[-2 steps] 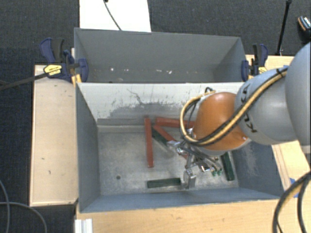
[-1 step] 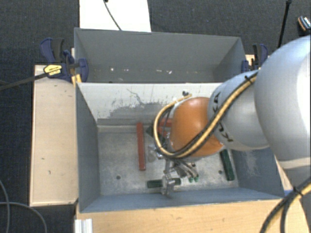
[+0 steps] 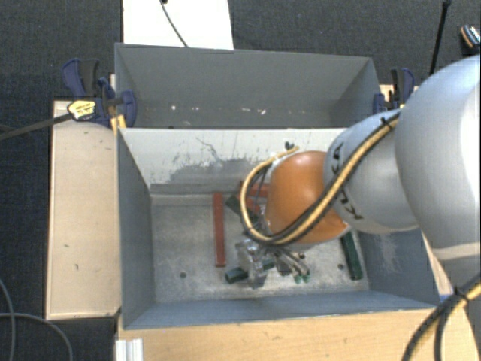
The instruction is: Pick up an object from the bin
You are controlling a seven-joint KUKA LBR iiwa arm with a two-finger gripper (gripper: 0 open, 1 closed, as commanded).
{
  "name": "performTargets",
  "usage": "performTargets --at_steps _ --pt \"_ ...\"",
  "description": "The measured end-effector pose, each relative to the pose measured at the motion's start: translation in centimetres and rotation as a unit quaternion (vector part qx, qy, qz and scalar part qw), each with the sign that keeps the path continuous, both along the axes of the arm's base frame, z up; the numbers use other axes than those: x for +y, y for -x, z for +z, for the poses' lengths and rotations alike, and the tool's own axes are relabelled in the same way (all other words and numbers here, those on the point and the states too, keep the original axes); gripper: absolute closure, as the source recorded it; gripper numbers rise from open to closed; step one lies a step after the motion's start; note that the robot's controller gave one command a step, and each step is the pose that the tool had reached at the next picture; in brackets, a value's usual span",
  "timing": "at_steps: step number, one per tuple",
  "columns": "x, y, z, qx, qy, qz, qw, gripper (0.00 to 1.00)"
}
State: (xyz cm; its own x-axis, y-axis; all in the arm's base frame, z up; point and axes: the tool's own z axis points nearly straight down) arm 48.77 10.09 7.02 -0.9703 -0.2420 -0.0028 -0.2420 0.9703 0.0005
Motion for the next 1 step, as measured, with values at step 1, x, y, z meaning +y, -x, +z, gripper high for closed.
performTargets --at_steps 1 --pt "1.73 -1.68 16.94 -0.0047 -0.001 0.027 0.9996 1.00"
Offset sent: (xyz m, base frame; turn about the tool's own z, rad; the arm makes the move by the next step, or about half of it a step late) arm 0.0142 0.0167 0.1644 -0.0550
